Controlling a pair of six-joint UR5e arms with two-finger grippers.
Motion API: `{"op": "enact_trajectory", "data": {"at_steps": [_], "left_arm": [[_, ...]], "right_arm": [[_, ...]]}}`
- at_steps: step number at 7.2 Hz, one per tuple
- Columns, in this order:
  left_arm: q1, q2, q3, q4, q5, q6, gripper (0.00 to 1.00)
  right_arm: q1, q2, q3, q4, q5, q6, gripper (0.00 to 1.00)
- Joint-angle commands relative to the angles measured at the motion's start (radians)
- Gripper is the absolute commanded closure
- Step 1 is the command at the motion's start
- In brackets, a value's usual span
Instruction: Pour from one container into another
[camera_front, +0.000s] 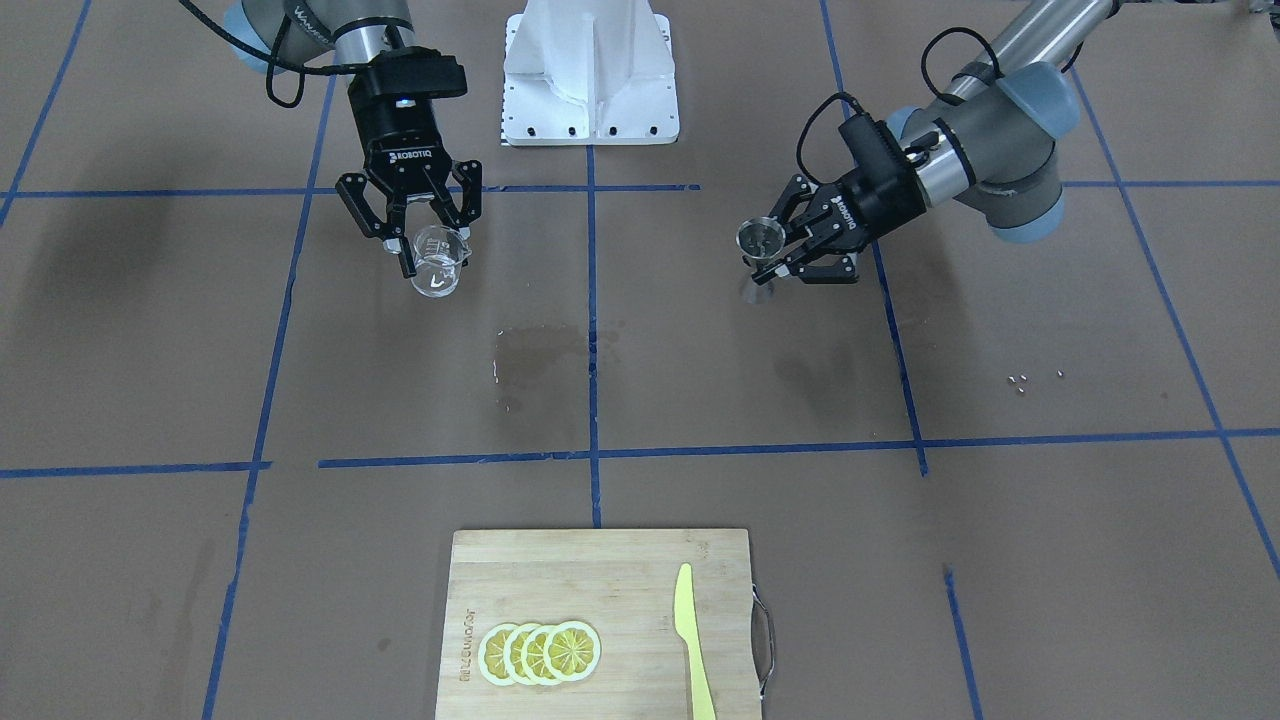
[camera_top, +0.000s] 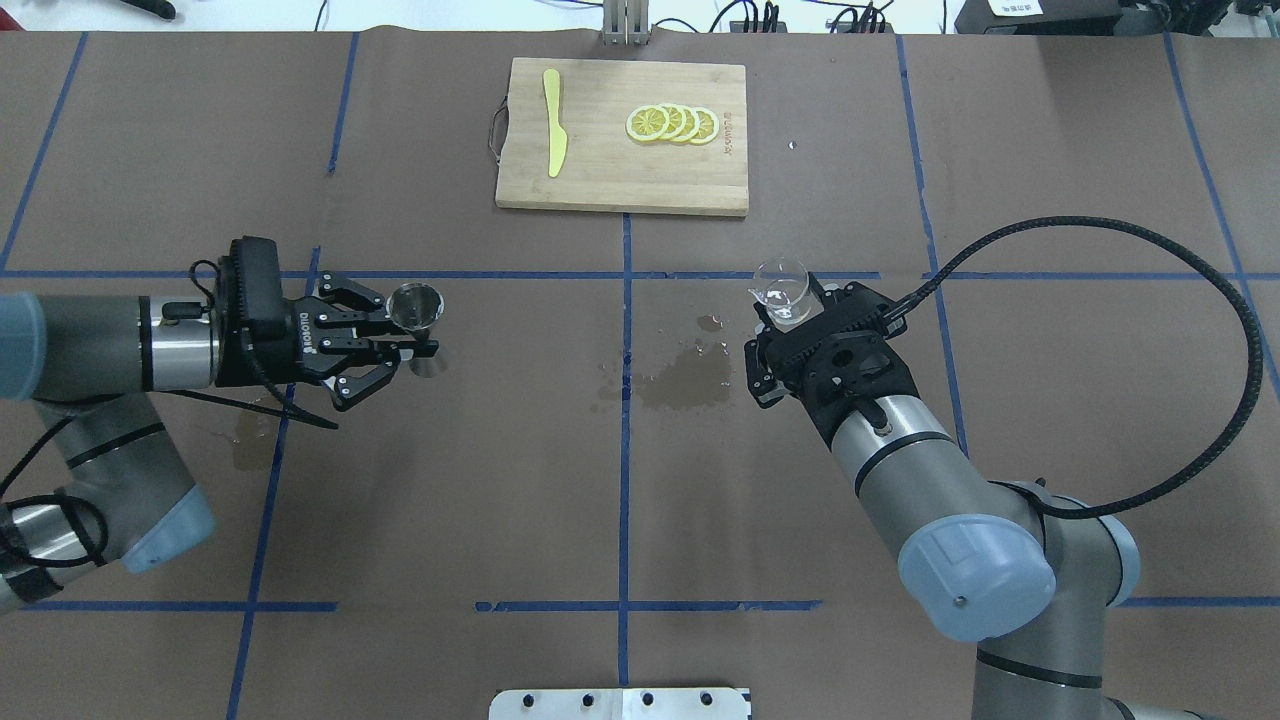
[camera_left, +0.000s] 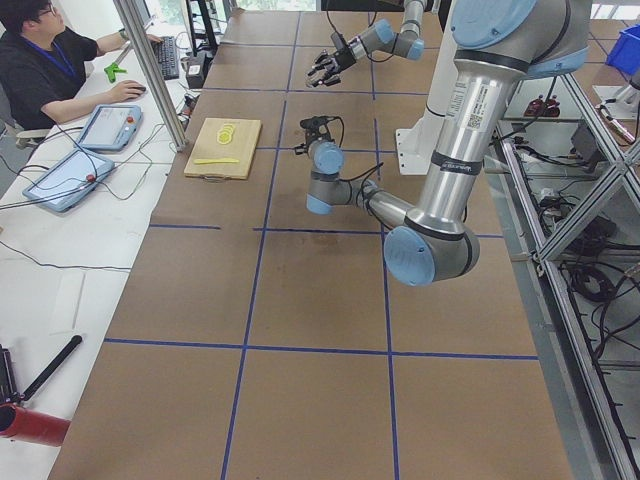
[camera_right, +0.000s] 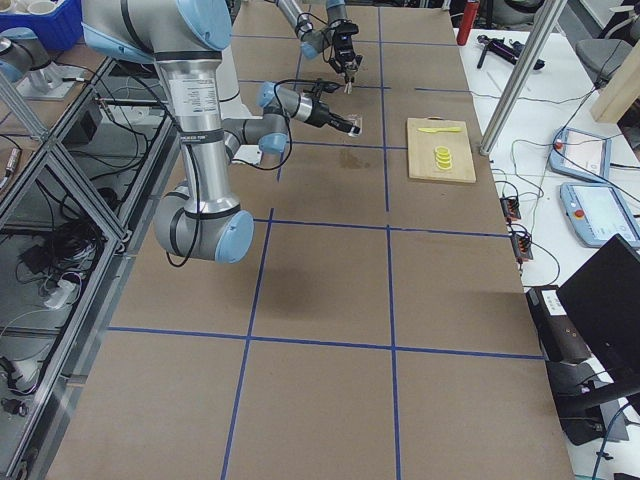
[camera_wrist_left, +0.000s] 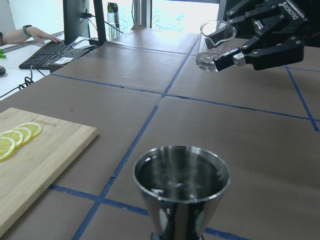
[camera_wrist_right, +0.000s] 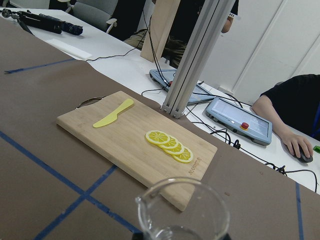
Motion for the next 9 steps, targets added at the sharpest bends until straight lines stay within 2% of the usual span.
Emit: {"op": "enact_trajectory", "data": {"at_steps": [1,4,5,6,9], "left_arm": [[-0.021,0.138,-0.057,-0.020,0.077,-0.006,1.00],[-0.012,0.268,-0.060,-0.088,0.332,-0.186,1.00],[0.002,0.291,-0.060,-0.095,0.384,-0.228,1.00],[0.036,0.302,-0.059,-0.094,0.438,-0.252,1.00],[0.226,0.368,-0.060,-0.095,0.747,-0.332,1.00]], "right_arm": [[0.000,0.000,0.000,0.000,0.000,0.000,1.00],[0.000,-0.002,0.002,0.000,0.000,0.000,1.00],[0.000,-0.002,0.002,0.000,-0.002,0.000,1.00],[0.000,-0.002,0.002,0.000,-0.002,0.000,1.00],[0.000,-0.002,0.002,0.000,-0.002,0.000,1.00]]}}
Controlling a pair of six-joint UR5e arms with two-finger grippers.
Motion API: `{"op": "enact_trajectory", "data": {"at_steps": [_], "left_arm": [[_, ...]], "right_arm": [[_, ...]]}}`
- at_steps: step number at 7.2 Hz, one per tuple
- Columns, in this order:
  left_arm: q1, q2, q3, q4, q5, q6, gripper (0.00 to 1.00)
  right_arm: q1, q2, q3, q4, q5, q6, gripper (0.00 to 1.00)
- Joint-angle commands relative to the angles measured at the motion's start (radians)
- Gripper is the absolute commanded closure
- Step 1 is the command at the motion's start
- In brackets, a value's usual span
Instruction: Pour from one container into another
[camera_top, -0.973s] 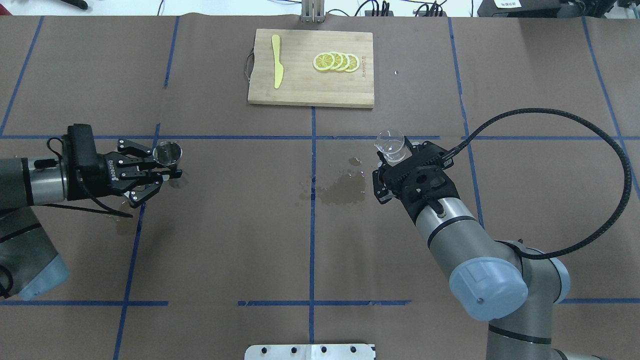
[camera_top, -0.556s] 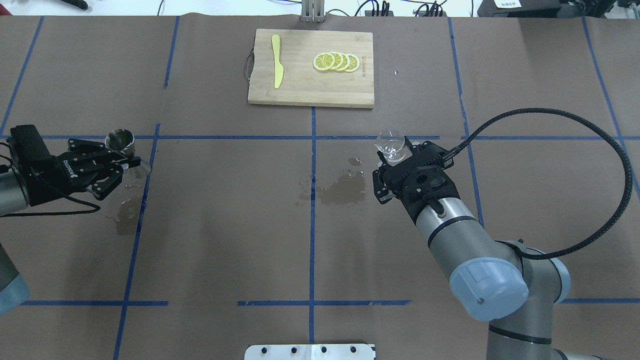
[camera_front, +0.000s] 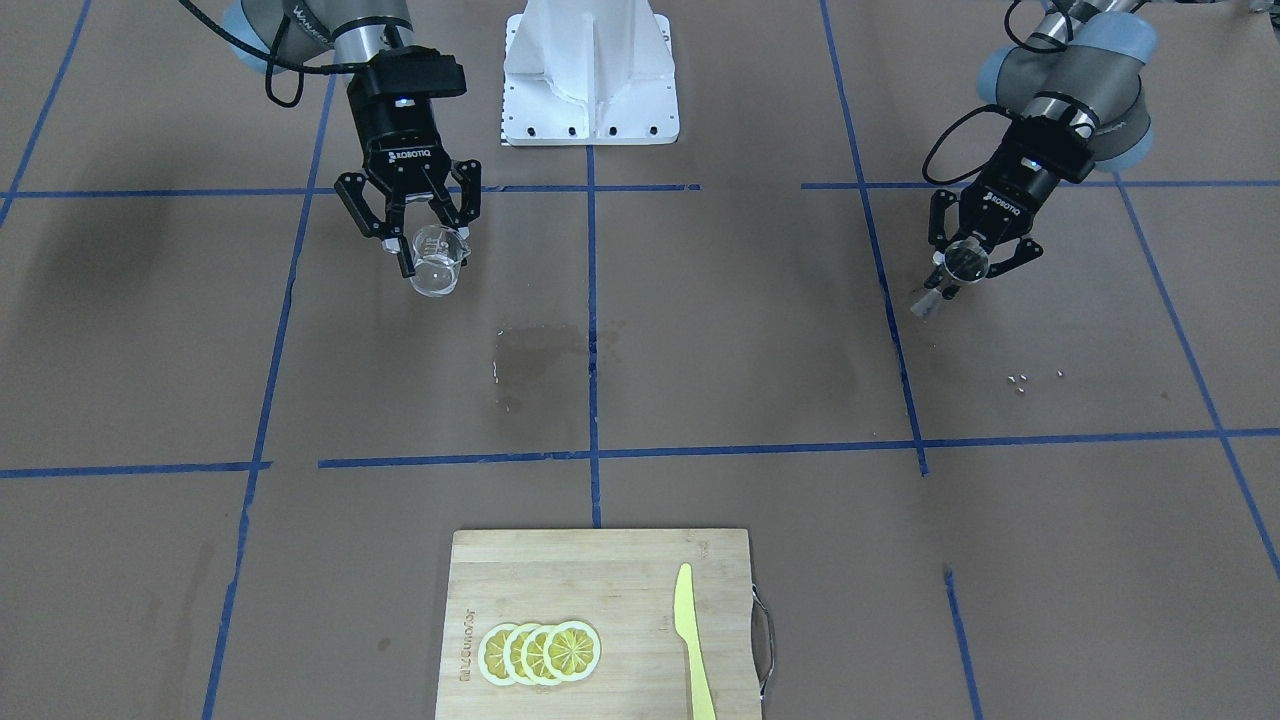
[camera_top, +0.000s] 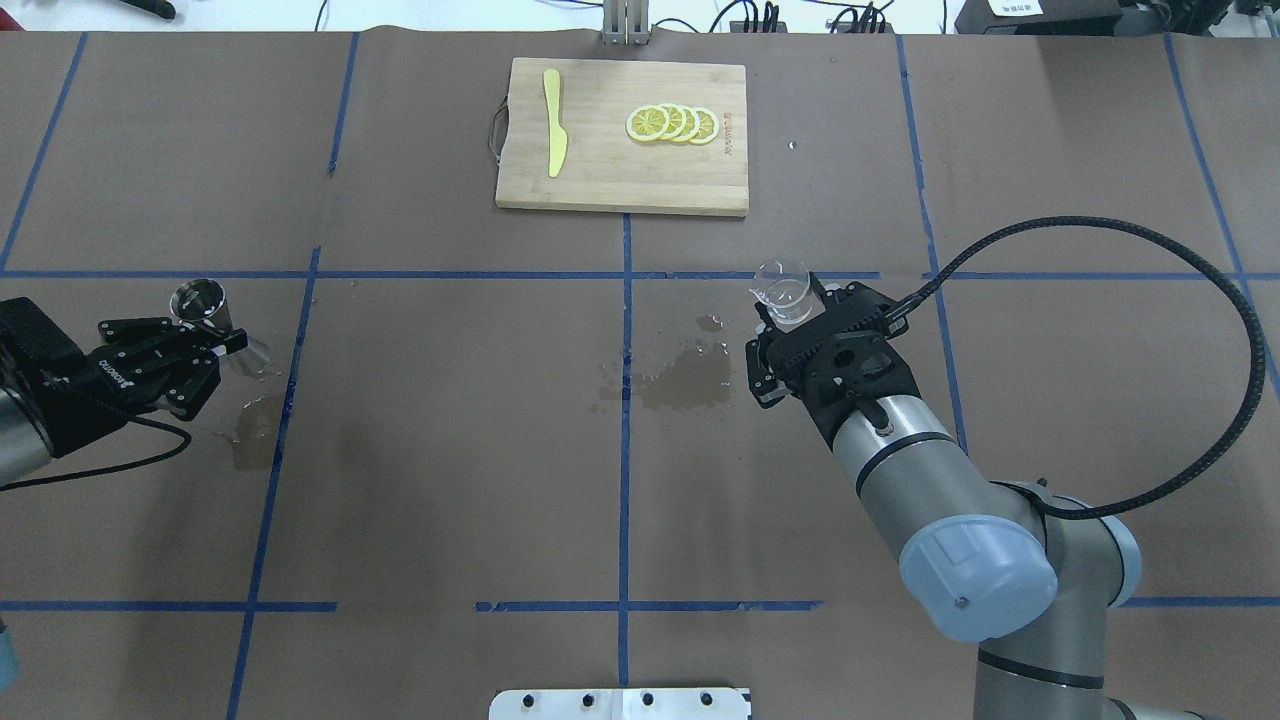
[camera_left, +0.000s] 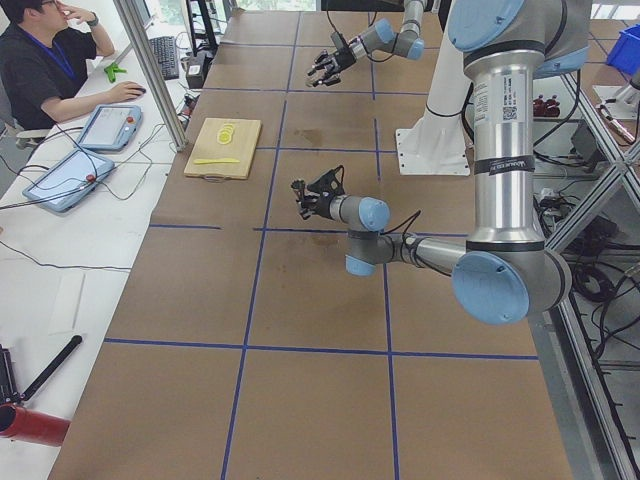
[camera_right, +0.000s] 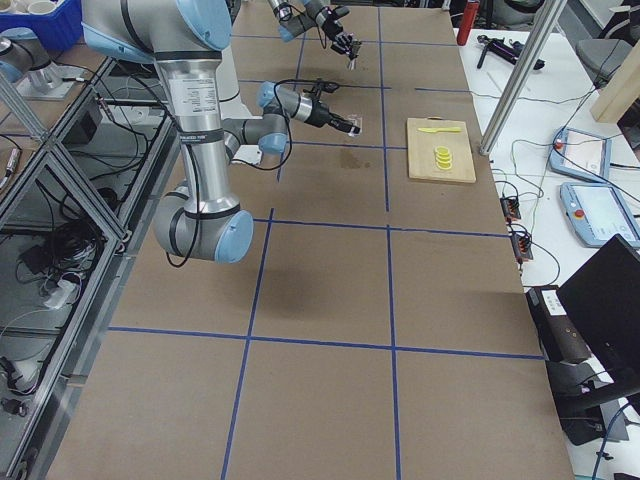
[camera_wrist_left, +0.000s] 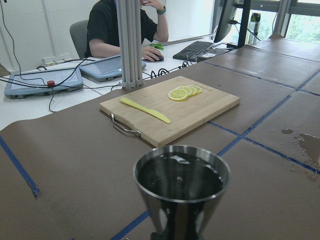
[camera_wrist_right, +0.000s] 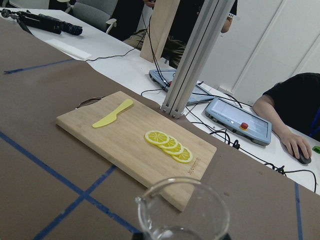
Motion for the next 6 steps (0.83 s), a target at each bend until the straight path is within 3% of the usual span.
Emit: {"op": "enact_trajectory", "data": {"at_steps": [1,4,6], "left_arm": [[0.137,0.041,0.000,-0.001,0.230,-0.050,1.00],[0.295,0.071,0.001,0.005,0.514,-0.087,1.00],[0.381,0.071,0.003,0.007,0.619,-0.189,1.00]], "right_arm": [[0.000,0.000,0.000,-0.002,0.000,0.000,1.00],[0.000,-0.002,0.000,0.000,0.000,0.000,1.00],[0.000,-0.002,0.000,0.000,0.000,0.000,1.00]]}}
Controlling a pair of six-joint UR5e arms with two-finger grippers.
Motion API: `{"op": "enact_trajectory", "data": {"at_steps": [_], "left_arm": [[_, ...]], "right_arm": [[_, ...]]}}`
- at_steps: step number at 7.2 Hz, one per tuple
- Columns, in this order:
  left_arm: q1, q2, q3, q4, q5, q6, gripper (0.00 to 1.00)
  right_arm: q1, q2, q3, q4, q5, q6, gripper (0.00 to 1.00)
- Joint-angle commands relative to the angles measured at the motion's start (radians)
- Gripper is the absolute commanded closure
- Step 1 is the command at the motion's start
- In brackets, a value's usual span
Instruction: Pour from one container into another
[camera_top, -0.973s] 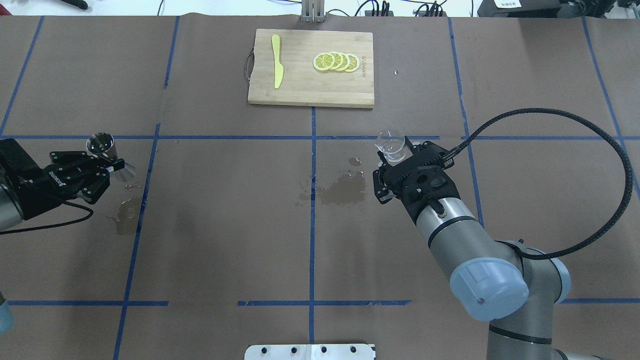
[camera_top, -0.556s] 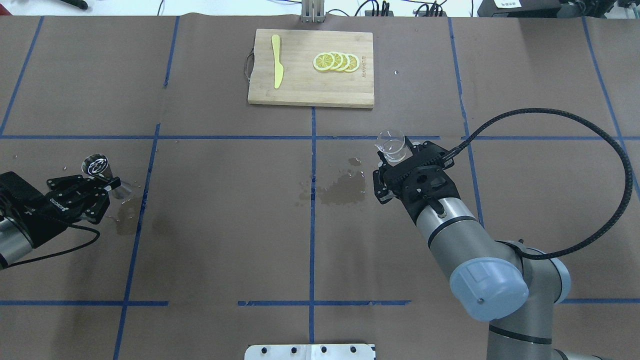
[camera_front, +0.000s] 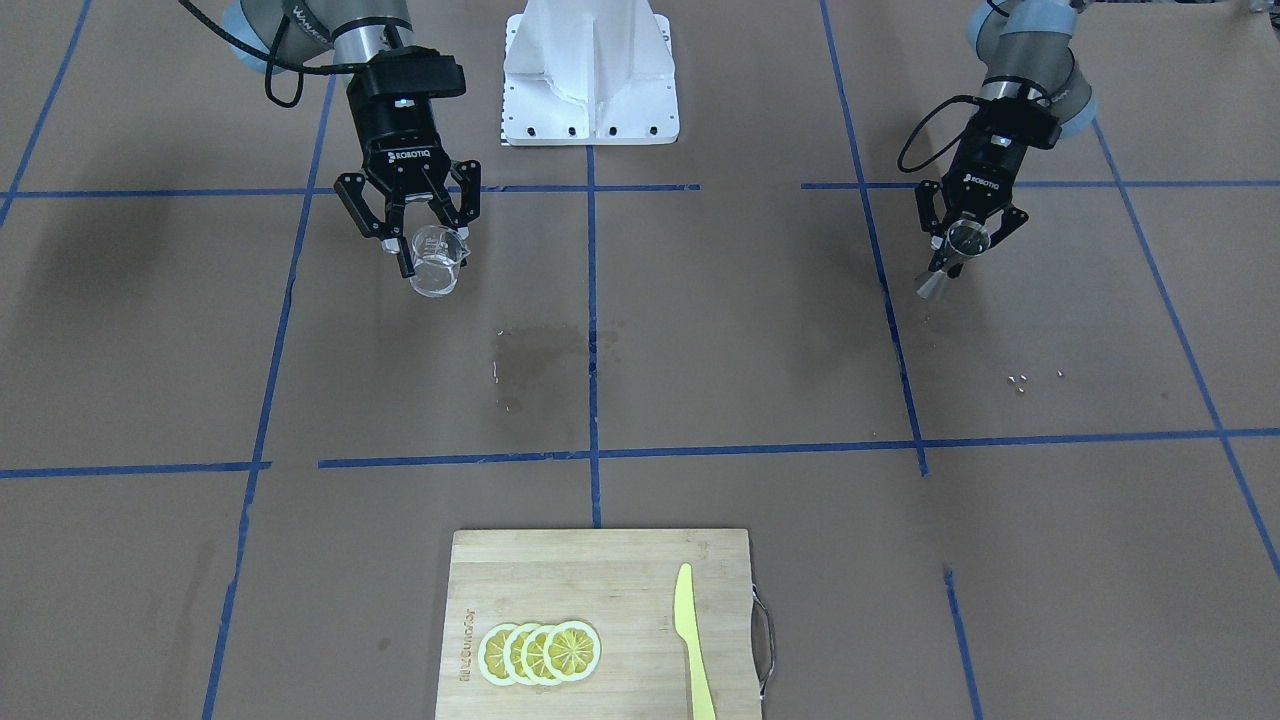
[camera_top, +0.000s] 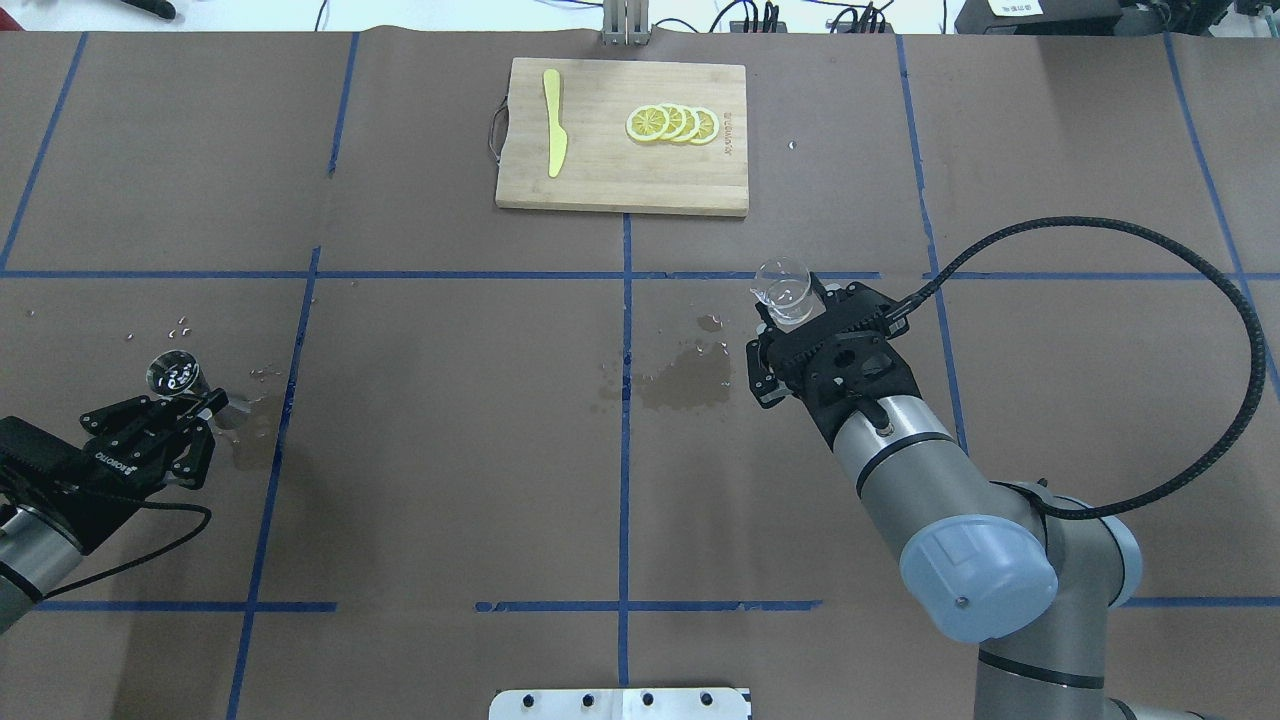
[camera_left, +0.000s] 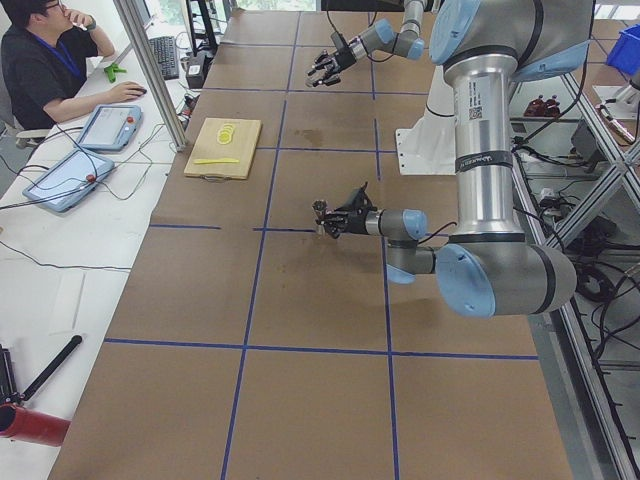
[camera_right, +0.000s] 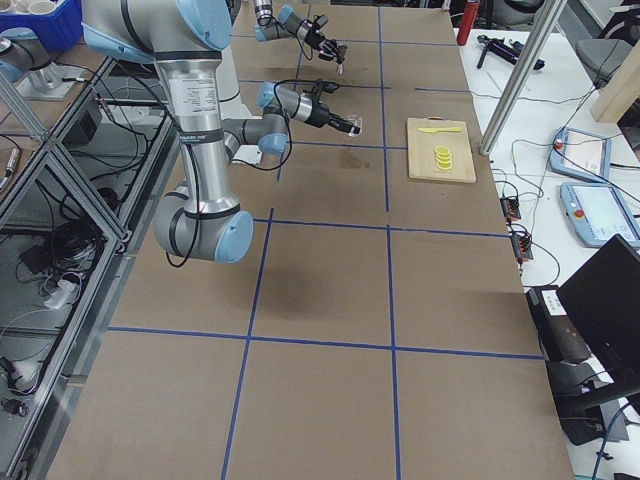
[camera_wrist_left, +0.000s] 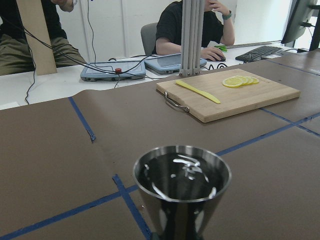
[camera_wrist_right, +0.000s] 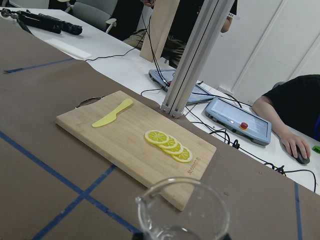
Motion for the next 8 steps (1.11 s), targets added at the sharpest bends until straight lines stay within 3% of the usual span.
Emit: {"op": "enact_trajectory", "data": {"at_steps": [1,3,8], "left_arm": [[0.079,0.001,0.013,0.003,0.108,-0.141,1.00],[0.110,0.001,0.055,0.004,0.176,-0.142,1.00],[0.126,-0.019,0.086,0.007,0.200,-0.140,1.00]], "right_arm": [[0.000,0.000,0.000,0.000,0.000,0.000,1.00],[0.000,0.000,0.000,0.000,0.000,0.000,1.00],[0.000,0.000,0.002,0.000,0.000,0.000,1.00]]}}
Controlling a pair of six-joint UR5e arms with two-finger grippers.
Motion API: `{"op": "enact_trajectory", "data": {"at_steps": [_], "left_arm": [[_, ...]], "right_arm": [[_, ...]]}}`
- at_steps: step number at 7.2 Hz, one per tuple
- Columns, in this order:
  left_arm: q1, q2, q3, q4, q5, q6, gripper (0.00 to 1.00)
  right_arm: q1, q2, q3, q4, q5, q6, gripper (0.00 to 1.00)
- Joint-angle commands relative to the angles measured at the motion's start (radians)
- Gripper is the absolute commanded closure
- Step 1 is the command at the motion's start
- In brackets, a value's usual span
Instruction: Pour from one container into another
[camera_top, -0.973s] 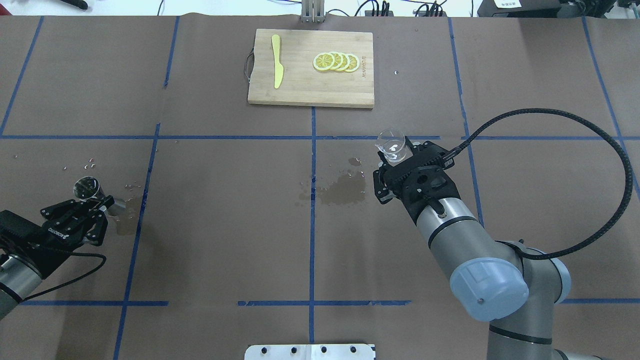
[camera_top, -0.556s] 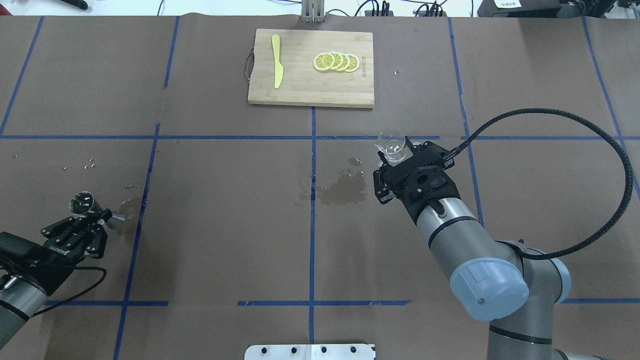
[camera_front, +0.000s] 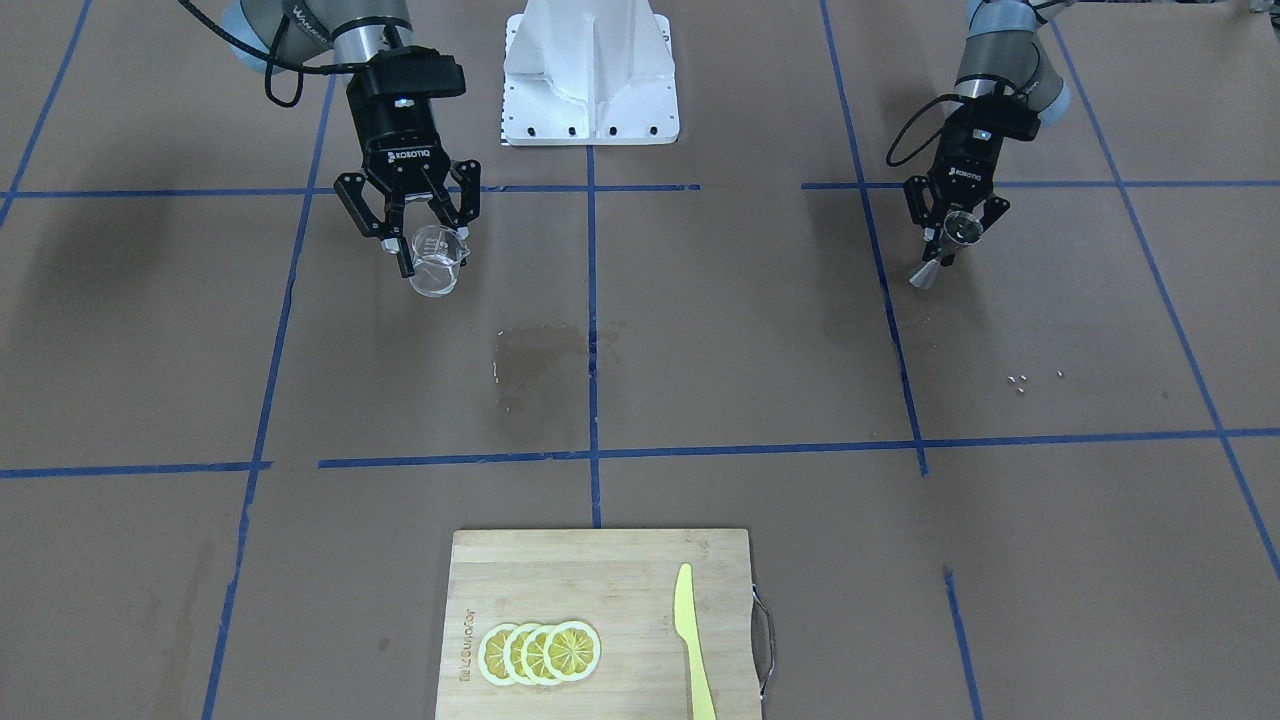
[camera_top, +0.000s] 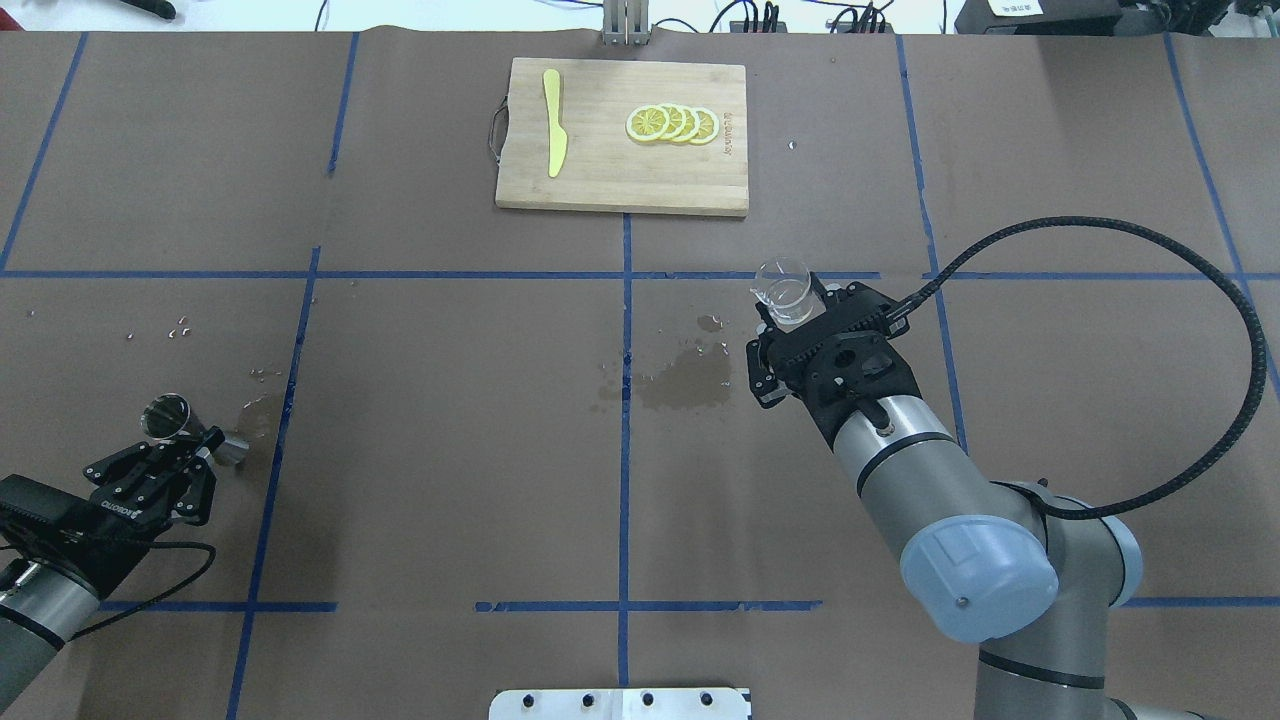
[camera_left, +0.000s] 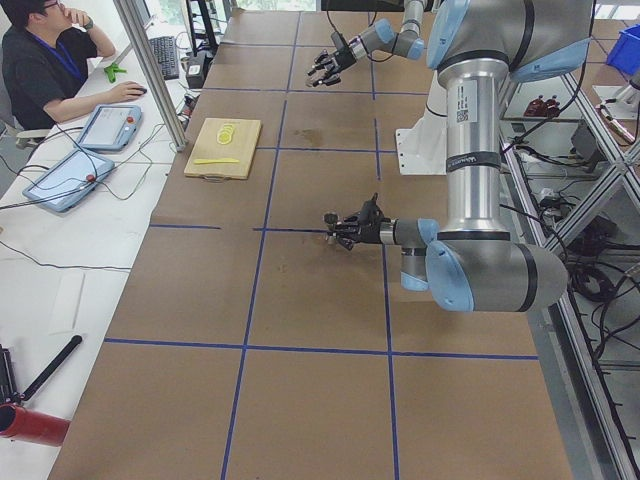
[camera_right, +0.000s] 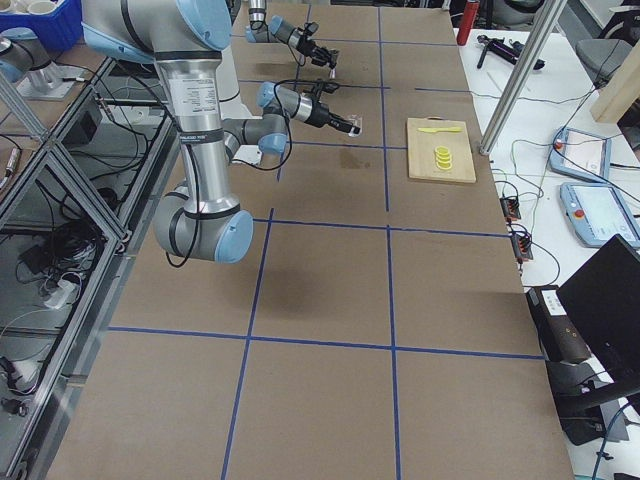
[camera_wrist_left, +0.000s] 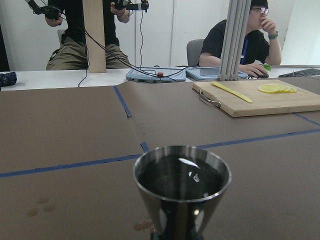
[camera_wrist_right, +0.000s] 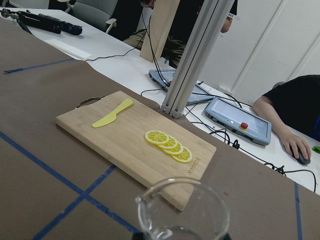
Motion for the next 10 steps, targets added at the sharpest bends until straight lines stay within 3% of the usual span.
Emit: {"op": "enact_trajectory", "data": {"at_steps": [1,10], "left_arm": [[0.004,-0.015,0.010,0.001,0.014,0.000,1.00],[0.033,-0.044,0.027,0.002,0.015,0.000,1.00]], "right_arm": [[0.000,0.000,0.001,0.000,0.000,0.000,1.00],[0.000,-0.002,0.001,0.000,-0.002,0.000,1.00]]}}
